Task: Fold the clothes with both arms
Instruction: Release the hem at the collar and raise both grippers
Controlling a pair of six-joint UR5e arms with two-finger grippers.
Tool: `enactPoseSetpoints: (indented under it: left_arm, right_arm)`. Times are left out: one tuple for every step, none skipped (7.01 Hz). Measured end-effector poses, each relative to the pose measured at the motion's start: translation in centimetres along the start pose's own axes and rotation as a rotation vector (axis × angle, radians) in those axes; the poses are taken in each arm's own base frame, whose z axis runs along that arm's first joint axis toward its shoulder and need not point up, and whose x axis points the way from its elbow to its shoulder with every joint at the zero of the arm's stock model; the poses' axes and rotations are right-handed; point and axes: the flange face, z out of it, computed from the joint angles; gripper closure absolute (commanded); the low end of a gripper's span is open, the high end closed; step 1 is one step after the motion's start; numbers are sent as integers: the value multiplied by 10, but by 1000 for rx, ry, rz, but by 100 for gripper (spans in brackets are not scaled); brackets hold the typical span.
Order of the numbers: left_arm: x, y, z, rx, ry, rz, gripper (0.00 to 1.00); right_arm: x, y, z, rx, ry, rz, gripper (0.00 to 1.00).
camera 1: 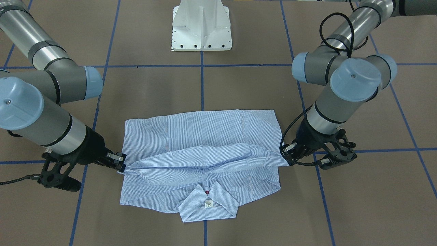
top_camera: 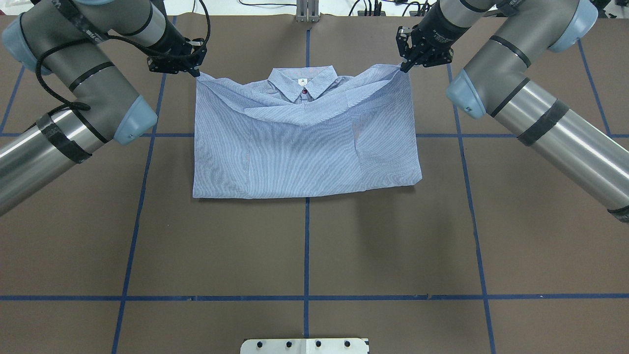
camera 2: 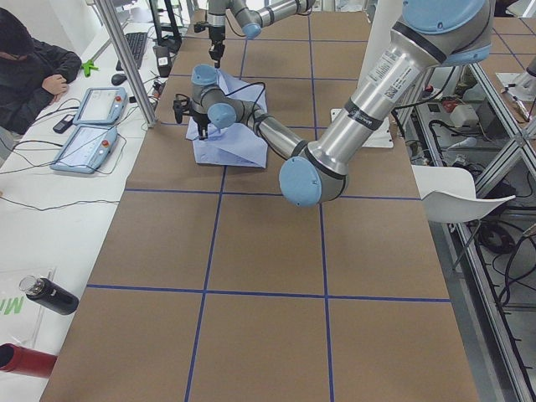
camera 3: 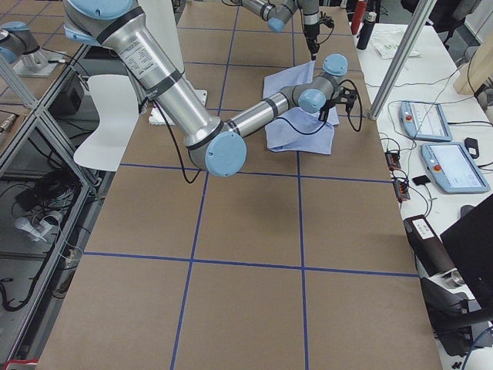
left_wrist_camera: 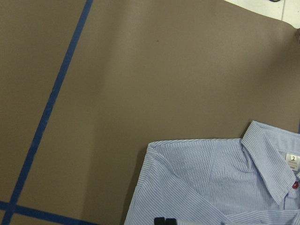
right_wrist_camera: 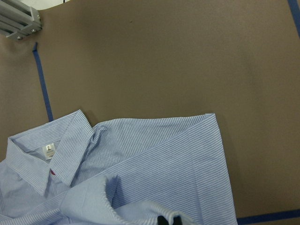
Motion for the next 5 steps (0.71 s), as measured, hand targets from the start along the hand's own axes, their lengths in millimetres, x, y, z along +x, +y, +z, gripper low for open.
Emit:
enactPoseSetpoints:
  left_arm:
    - [-4,-8,12,2,0,-1,100]
    - [-8,-12,22,1,-4,-4,100]
    - [-15,-17,32,2,-4,-5,100]
    - [-23,-21,43,3,-4,-5,100]
    - [-30,-24,52,3,-3,-6,100]
  right_arm:
    - [2,-7,8,5,18,-2,100]
    - [5,-12,13,8,32,-1,100]
    - [9,-16,19,7,45,5,100]
    - [13,-20,27,1,59,15,100]
    - [15,-23,35,-6,73,24,100]
